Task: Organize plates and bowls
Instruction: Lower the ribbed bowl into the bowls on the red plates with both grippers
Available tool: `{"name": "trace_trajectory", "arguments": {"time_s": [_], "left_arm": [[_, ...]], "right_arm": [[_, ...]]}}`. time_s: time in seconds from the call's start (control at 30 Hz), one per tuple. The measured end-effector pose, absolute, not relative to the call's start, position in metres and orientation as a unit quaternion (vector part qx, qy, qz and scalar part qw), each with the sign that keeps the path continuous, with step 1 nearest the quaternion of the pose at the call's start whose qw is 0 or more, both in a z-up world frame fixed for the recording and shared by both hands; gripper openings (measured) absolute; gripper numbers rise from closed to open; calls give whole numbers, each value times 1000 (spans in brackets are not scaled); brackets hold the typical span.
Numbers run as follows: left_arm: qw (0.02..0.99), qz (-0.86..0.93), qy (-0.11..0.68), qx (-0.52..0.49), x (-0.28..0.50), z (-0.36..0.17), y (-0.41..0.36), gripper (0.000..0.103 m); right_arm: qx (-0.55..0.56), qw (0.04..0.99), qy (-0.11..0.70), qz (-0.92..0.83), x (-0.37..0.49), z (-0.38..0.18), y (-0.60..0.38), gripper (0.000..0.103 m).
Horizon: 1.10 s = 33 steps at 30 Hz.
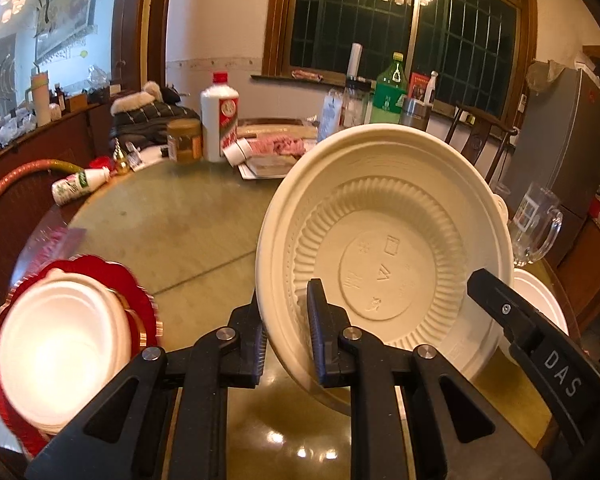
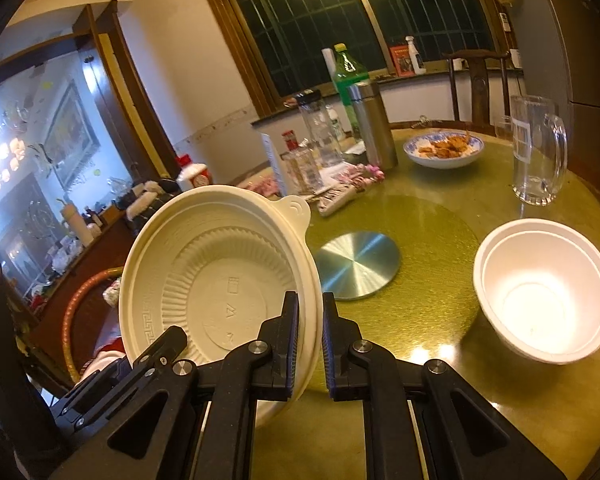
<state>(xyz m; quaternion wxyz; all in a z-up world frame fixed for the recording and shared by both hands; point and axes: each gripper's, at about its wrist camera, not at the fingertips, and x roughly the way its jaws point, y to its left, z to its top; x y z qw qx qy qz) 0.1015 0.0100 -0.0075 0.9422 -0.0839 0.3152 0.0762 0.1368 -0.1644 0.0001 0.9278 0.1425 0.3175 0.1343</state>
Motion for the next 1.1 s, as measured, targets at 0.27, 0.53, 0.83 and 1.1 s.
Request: {"name": "trace_trajectory", "arguments": {"time_s": [0.27, 0.53, 0.83, 1.1], "left_arm": [[949, 92, 285, -96, 63, 14, 44, 16], [947, 118, 276, -110, 35, 14, 86, 16], [939, 153, 283, -127, 13, 5, 124, 16], [932, 165, 290, -142, -6, -3, 146, 16]], "right_arm": [[137, 930, 294, 176, 106, 27, -135, 10], [106, 928, 291, 206, 82, 37, -87, 11], [71, 918, 311, 237, 68, 35, -37, 11], [49, 908, 328, 256, 61, 28, -11, 11]]}}
